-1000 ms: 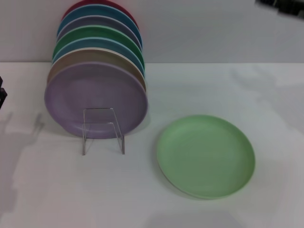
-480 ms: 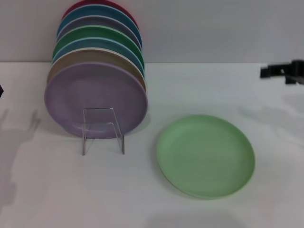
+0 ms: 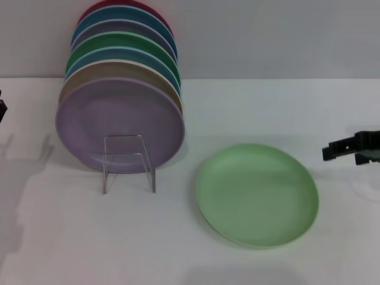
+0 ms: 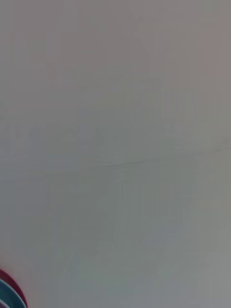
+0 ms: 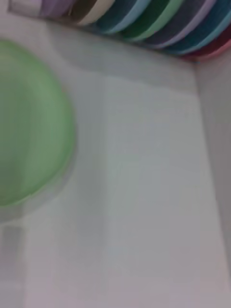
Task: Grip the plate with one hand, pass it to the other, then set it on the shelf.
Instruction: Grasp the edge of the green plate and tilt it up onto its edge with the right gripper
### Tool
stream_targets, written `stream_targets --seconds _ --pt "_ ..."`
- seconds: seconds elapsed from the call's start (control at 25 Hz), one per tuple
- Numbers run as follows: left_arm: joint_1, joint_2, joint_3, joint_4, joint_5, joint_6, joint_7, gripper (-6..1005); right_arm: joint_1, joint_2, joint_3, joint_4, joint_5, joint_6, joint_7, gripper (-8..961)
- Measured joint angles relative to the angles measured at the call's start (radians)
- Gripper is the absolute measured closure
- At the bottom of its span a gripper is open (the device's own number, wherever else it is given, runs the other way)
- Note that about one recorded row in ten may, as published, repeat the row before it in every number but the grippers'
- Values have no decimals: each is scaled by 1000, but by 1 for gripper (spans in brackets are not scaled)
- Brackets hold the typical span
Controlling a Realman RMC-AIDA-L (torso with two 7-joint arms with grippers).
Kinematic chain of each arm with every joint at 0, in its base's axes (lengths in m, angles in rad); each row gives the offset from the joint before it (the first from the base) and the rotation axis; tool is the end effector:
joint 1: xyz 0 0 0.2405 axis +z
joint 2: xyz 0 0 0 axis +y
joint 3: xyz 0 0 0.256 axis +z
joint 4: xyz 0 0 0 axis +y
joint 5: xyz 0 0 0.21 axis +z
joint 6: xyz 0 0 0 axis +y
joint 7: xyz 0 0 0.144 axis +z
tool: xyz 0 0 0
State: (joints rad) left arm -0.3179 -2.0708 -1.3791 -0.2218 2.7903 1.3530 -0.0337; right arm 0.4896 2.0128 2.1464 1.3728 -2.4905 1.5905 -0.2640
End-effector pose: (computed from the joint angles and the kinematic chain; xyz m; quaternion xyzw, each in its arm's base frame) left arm -0.3324 0.3070 0.0302 -0.6487 -0.1242 -0.3104 0.6837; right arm 0.2422 0.3545 0.0882 -0.7576 0.6041 -0.0043 0.2471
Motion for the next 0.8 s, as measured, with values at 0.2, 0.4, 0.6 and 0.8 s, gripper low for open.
stream_targets --seconds 0.2,0.4,0.6,0.8 --pt "-3 0 0 -5 0 0 0 193 46 -8 -2 -65 -64 -1 -13 126" --pt "-3 0 0 -3 0 0 -8 194 69 -3 -25 -105 -65 -7 -23 127" --pt "-3 -1 0 -3 0 0 -8 194 90 -2 -34 -145 -71 -29 -26 128" --pt "-8 -1 0 -2 0 0 -6 195 101 -3 -47 -150 -117 -44 -26 130"
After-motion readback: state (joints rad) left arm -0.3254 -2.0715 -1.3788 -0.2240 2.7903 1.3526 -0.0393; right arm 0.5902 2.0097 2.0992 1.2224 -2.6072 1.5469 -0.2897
